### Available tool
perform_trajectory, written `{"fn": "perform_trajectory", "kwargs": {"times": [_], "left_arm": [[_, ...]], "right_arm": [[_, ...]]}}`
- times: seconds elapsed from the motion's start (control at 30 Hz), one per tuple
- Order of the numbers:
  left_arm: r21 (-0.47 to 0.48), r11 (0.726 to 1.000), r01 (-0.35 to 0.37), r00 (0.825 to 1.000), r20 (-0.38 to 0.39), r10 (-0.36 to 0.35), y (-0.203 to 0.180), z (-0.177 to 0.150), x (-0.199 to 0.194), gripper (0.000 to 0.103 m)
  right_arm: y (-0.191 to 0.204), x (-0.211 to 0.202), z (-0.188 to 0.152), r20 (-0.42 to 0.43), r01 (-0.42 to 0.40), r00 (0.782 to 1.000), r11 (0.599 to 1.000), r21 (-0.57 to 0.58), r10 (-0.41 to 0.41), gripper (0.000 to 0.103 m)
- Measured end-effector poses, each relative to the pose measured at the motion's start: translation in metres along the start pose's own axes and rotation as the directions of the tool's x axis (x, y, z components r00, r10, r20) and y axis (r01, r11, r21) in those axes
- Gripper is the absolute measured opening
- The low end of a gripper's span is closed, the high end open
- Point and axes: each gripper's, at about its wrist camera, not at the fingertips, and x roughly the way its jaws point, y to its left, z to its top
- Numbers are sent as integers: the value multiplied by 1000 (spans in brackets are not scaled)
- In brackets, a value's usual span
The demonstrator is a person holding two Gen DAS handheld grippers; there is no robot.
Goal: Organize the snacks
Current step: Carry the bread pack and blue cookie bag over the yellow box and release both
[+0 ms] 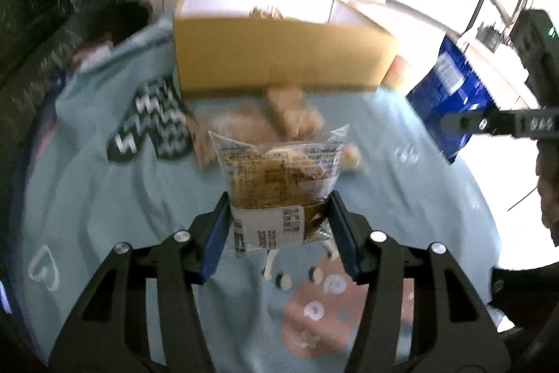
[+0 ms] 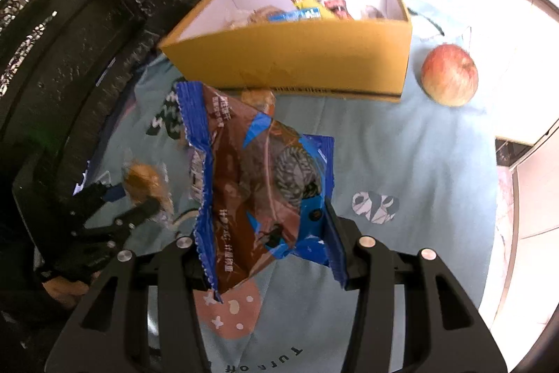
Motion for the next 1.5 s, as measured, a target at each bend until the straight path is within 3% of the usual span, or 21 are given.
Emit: {"fn": "perform_trajectory", "kwargs": {"times": [0.17,0.4,0.6,0.83,0.9,0.93,0.97,1.03,1.27,1.4,1.5], "left_arm": [[25,1000,18,995,100,-20,-13,38,-29,56],[45,999,25,970,239,-35,-32,125,-59,56],[32,999,21,959,281,-29,-33,199,-55,56],[28,999,-29,959,284,20,-20,267,-22,57],[12,999,-35,964,264,31,-13,283,-5,70],[2,1000,-30,973,228,29,-9,289,11,92],[-8,999,-37,979,198,38,-4,291,22,97],[-20,996,-84,988,125,86,6,288,47,97],[-58,995,-86,993,73,90,32,226,54,97],[-46,996,-80,996,38,82,25,163,51,97],[-9,998,-68,996,-61,67,9,102,66,97]], "right_arm": [[6,-28,17,63,0,998,1000,-17,1,50],[15,-83,73,183,12,983,998,-66,0,50],[16,-105,137,253,44,967,993,-109,-15,50],[6,-87,205,275,56,961,993,-108,-24,50],[3,-75,223,274,47,962,992,-115,-14,56],[-2,-65,233,261,51,965,994,-101,-23,78],[-6,-55,239,252,79,966,993,-86,-55,85],[-12,-39,243,238,127,966,989,-79,-105,88],[-18,-8,186,149,69,987,994,-84,-56,88],[-10,18,130,61,62,997,991,-119,-55,88],[-12,39,86,0,91,996,986,-141,-92,88]]}}
